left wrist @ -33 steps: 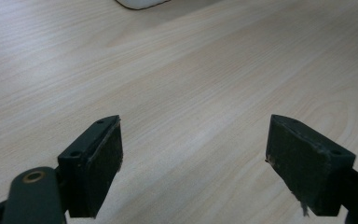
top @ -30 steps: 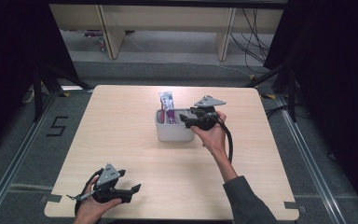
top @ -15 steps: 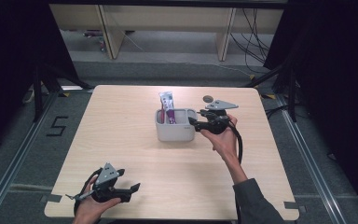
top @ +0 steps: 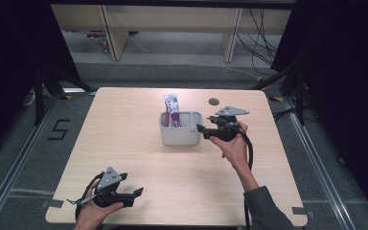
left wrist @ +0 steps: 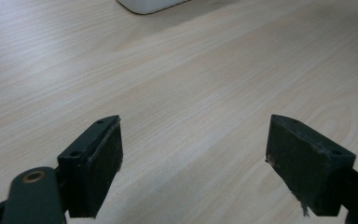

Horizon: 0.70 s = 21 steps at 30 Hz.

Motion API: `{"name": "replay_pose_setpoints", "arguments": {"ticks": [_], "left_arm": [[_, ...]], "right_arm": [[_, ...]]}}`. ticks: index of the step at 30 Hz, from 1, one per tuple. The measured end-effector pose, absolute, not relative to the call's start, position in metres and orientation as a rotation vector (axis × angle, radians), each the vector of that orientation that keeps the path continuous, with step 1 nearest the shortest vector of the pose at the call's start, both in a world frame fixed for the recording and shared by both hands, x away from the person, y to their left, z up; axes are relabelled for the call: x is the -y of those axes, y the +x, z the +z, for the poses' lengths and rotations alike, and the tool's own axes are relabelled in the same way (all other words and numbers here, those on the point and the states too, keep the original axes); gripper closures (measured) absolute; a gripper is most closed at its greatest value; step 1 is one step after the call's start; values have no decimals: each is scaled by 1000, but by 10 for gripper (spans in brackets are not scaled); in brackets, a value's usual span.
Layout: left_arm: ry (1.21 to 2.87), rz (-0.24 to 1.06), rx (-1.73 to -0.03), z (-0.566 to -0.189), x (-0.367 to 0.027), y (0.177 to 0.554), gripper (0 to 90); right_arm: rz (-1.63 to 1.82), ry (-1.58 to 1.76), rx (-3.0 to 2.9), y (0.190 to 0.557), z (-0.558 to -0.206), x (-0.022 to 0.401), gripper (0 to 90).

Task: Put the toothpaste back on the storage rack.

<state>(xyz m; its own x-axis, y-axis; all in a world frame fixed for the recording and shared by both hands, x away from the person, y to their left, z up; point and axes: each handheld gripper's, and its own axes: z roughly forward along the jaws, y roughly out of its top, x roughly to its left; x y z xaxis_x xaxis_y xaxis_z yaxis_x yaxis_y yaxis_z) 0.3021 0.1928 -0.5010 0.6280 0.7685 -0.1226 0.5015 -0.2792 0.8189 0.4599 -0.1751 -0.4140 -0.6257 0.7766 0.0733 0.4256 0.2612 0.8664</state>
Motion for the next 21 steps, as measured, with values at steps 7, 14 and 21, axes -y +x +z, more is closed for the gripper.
{"name": "replay_pose_setpoints", "arguments": {"ticks": [7, 14, 21], "left_arm": [[1949, 368, -1003, -501, -194, 303, 182], [1941, 362, -996, -502, -193, 303, 181], [1959, 359, -987, -502, -192, 302, 181]], "right_arm": [[1311, 1107, -2162, 457, -416, 181, 328], [1309, 1144, -2156, 449, -416, 188, 322], [1312, 1152, -2145, 445, -418, 194, 316]]}}
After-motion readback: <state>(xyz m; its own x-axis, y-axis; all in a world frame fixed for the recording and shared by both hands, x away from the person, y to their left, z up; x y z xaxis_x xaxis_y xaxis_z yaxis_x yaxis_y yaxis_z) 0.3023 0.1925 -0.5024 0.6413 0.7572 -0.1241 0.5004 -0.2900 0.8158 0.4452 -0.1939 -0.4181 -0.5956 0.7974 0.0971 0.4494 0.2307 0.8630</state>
